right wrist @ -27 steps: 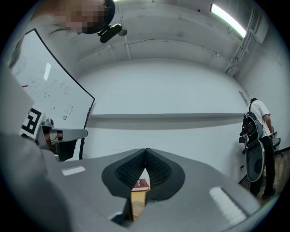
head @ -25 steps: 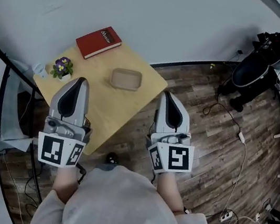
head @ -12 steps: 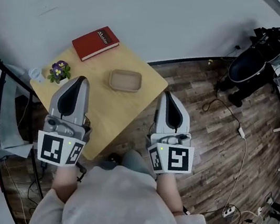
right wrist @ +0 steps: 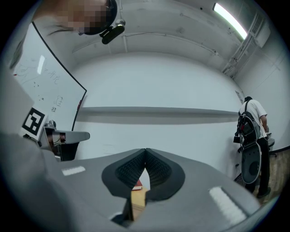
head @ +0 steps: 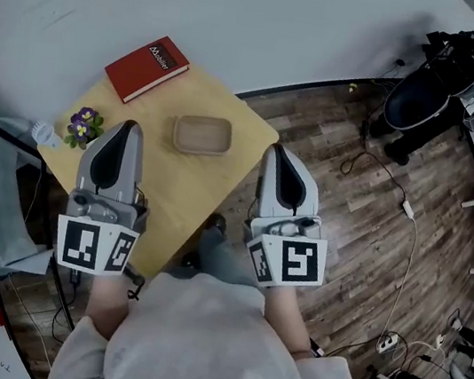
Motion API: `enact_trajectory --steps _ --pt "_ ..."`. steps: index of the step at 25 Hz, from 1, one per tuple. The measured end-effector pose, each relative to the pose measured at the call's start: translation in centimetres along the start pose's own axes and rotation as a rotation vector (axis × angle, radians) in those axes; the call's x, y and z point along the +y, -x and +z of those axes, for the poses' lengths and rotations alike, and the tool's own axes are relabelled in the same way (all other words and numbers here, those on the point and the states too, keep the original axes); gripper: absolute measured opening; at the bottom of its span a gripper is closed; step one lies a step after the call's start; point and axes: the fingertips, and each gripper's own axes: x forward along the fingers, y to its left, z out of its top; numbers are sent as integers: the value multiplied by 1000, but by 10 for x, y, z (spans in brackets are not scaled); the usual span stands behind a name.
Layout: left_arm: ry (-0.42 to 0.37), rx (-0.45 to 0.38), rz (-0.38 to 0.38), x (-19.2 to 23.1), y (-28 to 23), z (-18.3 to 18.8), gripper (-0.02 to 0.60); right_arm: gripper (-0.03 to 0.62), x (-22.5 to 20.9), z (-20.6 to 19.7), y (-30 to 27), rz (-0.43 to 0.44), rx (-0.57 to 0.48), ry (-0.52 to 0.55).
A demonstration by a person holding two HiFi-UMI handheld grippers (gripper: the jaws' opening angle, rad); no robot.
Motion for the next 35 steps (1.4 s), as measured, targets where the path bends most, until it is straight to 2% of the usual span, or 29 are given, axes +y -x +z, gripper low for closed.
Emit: enact_trajectory --steps 6,11,21,30,35 --pt "15 50 21 16 -36 -19 5 2 -15 -15 -40 28 42 -16" --pt "45 133 39 29 -61 -48 5 3 -28 -41 -74 59 114 -75" --pt "125 384 67 46 -87 -136 5 3 -44 -126 -112 105 355 -179" --pt "235 584 101 60 -88 -211 5 3 -60 -196 -119 85 535 -289" --pt "313 688 97 64 -85 -251 48 3 -63 -231 -118 75 621 -338"
